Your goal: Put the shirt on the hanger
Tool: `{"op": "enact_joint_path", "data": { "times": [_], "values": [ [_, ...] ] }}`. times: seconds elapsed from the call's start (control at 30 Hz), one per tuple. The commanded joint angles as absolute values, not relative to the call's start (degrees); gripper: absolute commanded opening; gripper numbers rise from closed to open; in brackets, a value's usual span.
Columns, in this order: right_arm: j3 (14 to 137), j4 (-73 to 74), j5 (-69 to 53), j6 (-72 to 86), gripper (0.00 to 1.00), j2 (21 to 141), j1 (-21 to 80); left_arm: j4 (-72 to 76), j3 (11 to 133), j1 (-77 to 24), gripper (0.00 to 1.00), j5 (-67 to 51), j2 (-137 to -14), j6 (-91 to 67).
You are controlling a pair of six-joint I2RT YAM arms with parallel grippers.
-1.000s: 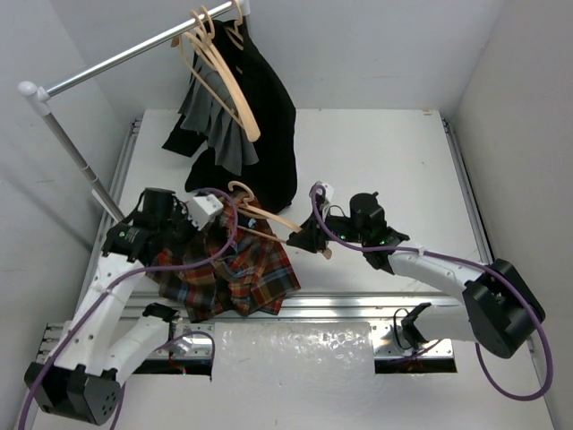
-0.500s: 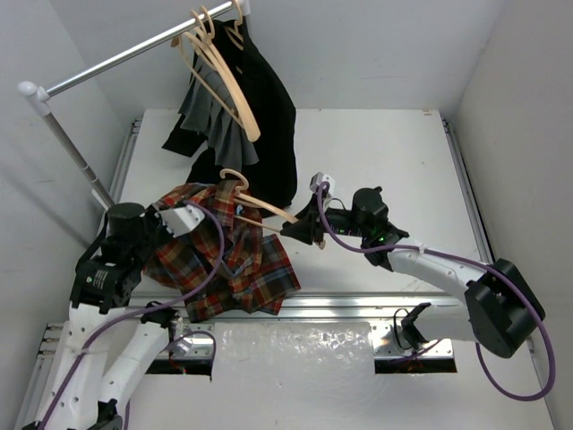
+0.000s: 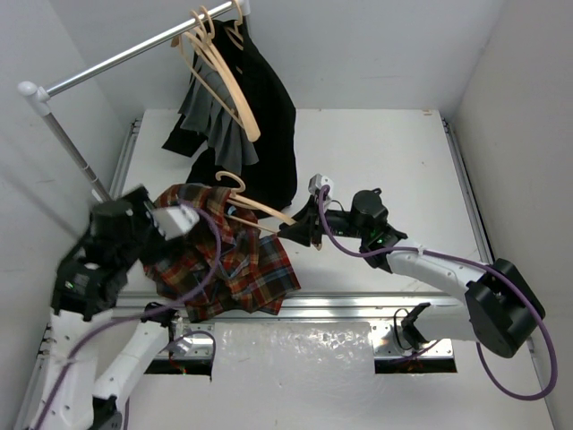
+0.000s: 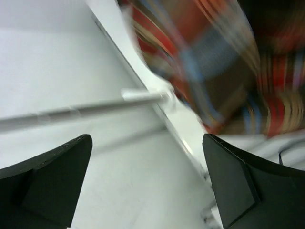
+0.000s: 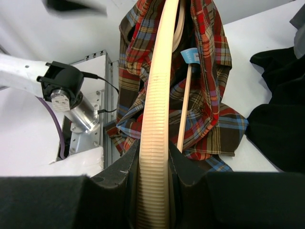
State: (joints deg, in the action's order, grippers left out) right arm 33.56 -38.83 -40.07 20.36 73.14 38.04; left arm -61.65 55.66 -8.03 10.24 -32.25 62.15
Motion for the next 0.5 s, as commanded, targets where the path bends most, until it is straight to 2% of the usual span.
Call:
{"op": "enact_joint_path", "data": {
  "times": [0.0, 0.1, 0.13, 0.2, 0.23, 0.27, 0.33, 0.47],
  "values": [
    [34.5, -45.3, -40.4, 19.6, 0.0, 71.4, 38.5, -61.7, 79.9, -7.5, 0.99, -6.1, -44.3, 48.5],
    [34.7, -45.0, -40.3, 19.5, 0.0, 71.5, 38.5, -69.5, 90.1, -7.5, 1.0, -19.9, -50.0, 47.8],
    [35.0, -45.0, -40.3, 19.5, 0.0, 71.5, 38.5, -73.4, 92.2, -7.5, 1.0, -28.7, -51.8, 48.3],
    [35.2, -44.7, -40.2, 19.2, 0.0, 71.3, 38.5, -75.5, 90.4, -7.5, 0.99, -34.0, -52.6, 49.1],
    [35.2, -44.3, -40.0, 18.8, 0.0, 71.2, 38.5, -75.5, 86.5, -7.6, 0.98, -33.7, -53.4, 49.4],
    [35.3, -44.0, -40.0, 18.6, 0.0, 71.0, 38.5, -75.5, 84.7, -7.6, 0.9, -31.9, -53.9, 52.0],
    [35.4, -43.7, -39.9, 18.3, 0.0, 70.8, 38.5, -73.2, 79.4, -7.5, 0.83, -25.1, -54.3, 54.4],
    [35.9, -42.6, -40.7, 18.0, 0.0, 70.4, 38.4, -69.0, 77.3, -7.5, 0.85, -26.5, -53.2, 59.1]
  ]
}}
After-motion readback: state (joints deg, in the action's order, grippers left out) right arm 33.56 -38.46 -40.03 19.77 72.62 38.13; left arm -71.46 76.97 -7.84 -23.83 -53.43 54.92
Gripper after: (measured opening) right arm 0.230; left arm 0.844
